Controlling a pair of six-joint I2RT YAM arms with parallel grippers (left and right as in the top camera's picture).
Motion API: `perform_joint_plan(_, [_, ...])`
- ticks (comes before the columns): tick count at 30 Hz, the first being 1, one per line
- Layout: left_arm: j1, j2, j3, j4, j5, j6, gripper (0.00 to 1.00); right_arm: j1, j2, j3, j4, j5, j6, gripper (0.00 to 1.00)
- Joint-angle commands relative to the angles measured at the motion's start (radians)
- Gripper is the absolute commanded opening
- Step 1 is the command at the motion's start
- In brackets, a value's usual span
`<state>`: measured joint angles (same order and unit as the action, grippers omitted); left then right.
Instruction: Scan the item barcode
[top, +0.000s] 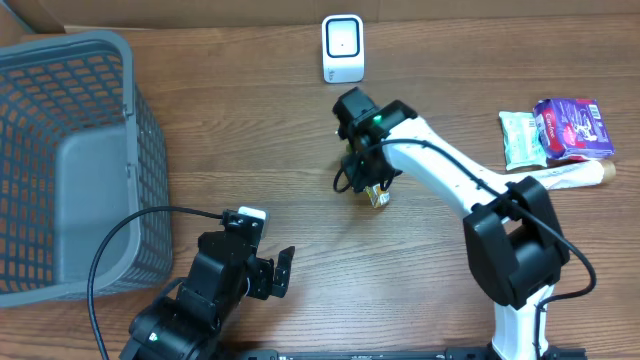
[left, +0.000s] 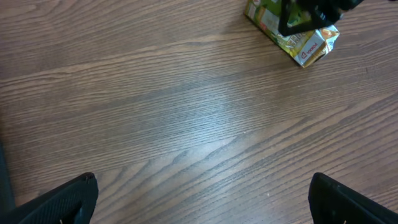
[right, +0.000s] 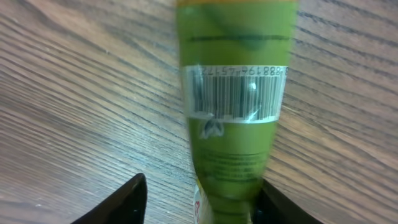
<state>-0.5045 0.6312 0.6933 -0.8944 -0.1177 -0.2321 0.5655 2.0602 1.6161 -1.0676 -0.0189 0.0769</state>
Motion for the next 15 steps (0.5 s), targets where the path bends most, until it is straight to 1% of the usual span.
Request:
perform_joint_plan(1, [-0.008, 0.002, -0.003, 0.001, -0.013, 0.016, 1.00, -0.059, -0.042, 0.029, -0.001, -0.152, 0.006, 0.47])
perform_joint_plan(3, [-0.008, 0.002, -0.003, 0.001, -0.013, 0.016, 1.00, -0.080, -0.052, 0.029, -0.008, -0.223, 0.004, 0.43])
perform_joint_plan(6, [-0.008, 0.002, -0.003, 0.001, -0.013, 0.016, 1.00, -0.090, -0.069, 0.029, -0.019, -0.278, 0.002, 0.42])
perform_joint_plan(15, [-0.008, 0.002, -0.003, 0.001, -0.013, 0.016, 1.00, -0.015, -0.072, 0.029, -0.037, -0.282, 0.003, 0.42])
